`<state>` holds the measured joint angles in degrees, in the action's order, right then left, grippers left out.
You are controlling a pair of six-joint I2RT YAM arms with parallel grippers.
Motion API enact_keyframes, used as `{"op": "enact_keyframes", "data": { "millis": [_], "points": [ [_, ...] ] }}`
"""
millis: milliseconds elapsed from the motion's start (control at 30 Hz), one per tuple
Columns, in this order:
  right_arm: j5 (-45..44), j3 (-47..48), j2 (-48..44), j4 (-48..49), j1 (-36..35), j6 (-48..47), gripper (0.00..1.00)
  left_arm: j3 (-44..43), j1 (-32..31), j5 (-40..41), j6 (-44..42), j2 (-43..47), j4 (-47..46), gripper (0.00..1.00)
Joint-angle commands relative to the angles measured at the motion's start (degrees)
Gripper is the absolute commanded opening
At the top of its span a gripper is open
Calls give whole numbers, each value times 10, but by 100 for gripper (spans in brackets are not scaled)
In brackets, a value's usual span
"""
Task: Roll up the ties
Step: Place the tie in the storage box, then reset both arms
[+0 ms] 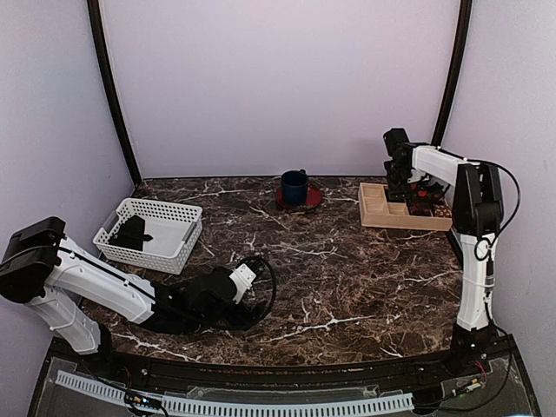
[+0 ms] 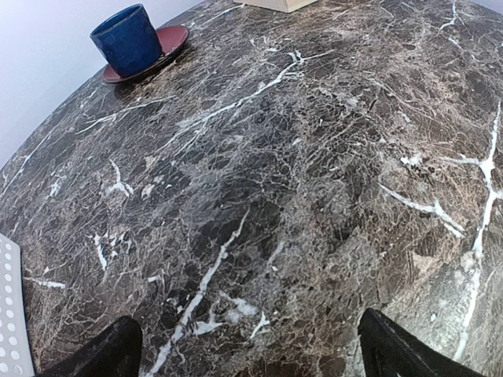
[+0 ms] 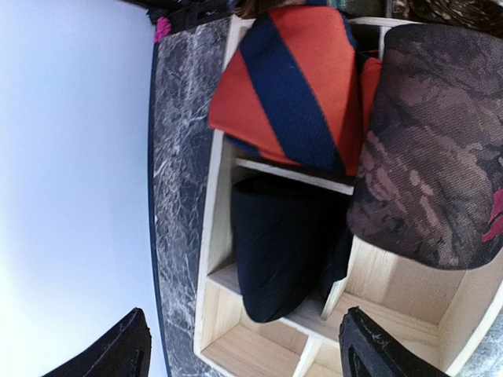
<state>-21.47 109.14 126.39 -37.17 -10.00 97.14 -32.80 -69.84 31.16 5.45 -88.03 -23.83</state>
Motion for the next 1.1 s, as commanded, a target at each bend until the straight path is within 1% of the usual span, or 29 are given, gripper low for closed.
{"op": "enact_keyframes", "data": {
  "millis": [0, 100, 133, 200, 267, 333, 433, 533, 600, 667, 700, 800, 867, 967, 1067],
  "points": [
    [27, -10, -43, 11, 1, -21, 86, -2, 4, 2, 13, 28, 6, 99],
    [30, -40, -78, 50, -10, -51, 98, -3, 4, -2, 16, 45, 8, 99],
    [31, -47, -89, 62, -15, -66, 99, -4, 5, -5, 17, 53, 10, 99],
    [34, -54, -109, 72, -24, -96, 98, -12, 9, -13, 33, 69, 28, 99],
    [35, -59, -130, 81, -33, -134, 98, -30, 20, -22, 62, 84, 71, 99],
    [37, -62, -153, 85, -44, -182, 98, -48, 34, -53, 77, 101, 109, 99],
    [37, -87, -203, 103, -57, -257, 98, -61, 53, -97, 90, 134, 134, 99],
    [33, -137, -263, 135, -72, -337, 98, -73, 89, -128, 114, 182, 160, 99],
    [43, -180, -306, 154, -77, -378, 98, -89, 124, -145, 148, 207, 190, 99],
    [62, -226, -344, 172, -82, -423, 98, -114, 166, -175, 172, 221, 232, 99],
    [70, -252, -379, 184, -85, -447, 98, -135, 183, -193, 171, 225, 252, 99],
    [91, -325, -451, 207, -97, -511, 98, -185, 204, -228, 129, 216, 303, 99],
    [115, -372, -492, 212, -104, -538, 98, -218, 207, -231, 115, 194, 343, 99],
    [173, -435, -539, 205, -112, -571, 98, -255, 210, -245, 119, 143, 387, 99],
    [212, -504, -594, 205, -127, -591, 98, -270, 210, -259, 161, 97, 400, 99]
  ]
}}
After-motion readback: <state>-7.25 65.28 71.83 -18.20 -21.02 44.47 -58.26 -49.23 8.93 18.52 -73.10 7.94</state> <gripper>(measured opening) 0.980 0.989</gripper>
